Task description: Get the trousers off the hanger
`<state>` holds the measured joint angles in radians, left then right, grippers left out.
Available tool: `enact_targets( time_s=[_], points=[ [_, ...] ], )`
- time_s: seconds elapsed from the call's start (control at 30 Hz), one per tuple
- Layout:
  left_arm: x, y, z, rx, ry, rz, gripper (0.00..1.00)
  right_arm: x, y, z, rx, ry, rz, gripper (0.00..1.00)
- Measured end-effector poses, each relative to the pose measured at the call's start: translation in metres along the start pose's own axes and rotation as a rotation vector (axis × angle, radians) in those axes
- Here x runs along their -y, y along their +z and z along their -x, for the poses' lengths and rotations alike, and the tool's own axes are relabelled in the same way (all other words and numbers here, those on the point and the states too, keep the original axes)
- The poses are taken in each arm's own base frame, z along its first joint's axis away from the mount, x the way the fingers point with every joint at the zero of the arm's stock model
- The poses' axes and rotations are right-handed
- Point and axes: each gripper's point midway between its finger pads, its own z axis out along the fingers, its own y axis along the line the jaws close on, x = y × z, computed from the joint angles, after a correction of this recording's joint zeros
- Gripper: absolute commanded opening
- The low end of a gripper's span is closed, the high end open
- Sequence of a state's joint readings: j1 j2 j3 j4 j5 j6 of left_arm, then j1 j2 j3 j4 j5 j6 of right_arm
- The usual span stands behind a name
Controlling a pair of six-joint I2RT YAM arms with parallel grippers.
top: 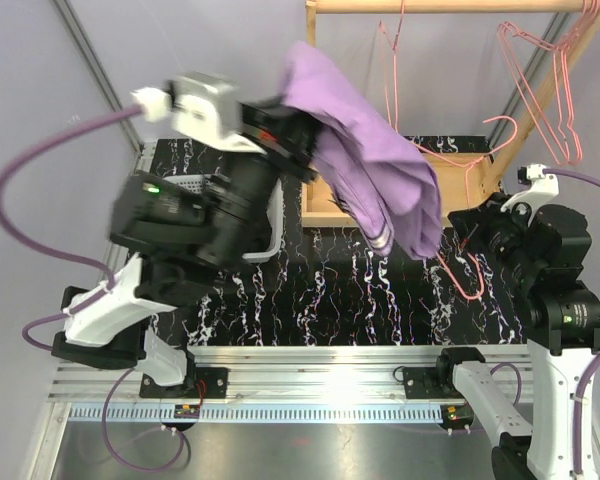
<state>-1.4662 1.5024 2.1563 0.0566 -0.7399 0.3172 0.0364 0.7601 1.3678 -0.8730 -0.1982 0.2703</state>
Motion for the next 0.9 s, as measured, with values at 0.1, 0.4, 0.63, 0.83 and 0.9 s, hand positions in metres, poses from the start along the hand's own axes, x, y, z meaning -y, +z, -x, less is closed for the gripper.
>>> enact_targets(
  time_s=[0.1,0.4,0.63,0.83,0.9],
  points=[
    [-0.025,-0.001,0.049,0.097,-0.047,0.066,0.0,0.0,0.004,-0.003,-0.008,0.005,0.005,0.0],
    [-0.106,-0.016,0.069,0.12,0.109,0.388,0.0,-0.001,0.0,0.002,0.01,-0.009,0.004,0.0],
    [-0.171,-0.049,0.0,-0.052,0.311,0.642,0.0,-0.003,-0.01,0.019,0.062,-0.037,-0.006,0.0],
    [-0.225,-0.082,-0.034,-0.122,0.311,0.826,0.0,-0.003,-0.015,0.028,0.092,-0.05,-0.017,0.0],
    [-0.237,-0.089,-0.039,-0.129,0.295,0.878,0.0,-0.003,-0.016,0.029,0.096,-0.053,-0.021,0.0]
  ],
)
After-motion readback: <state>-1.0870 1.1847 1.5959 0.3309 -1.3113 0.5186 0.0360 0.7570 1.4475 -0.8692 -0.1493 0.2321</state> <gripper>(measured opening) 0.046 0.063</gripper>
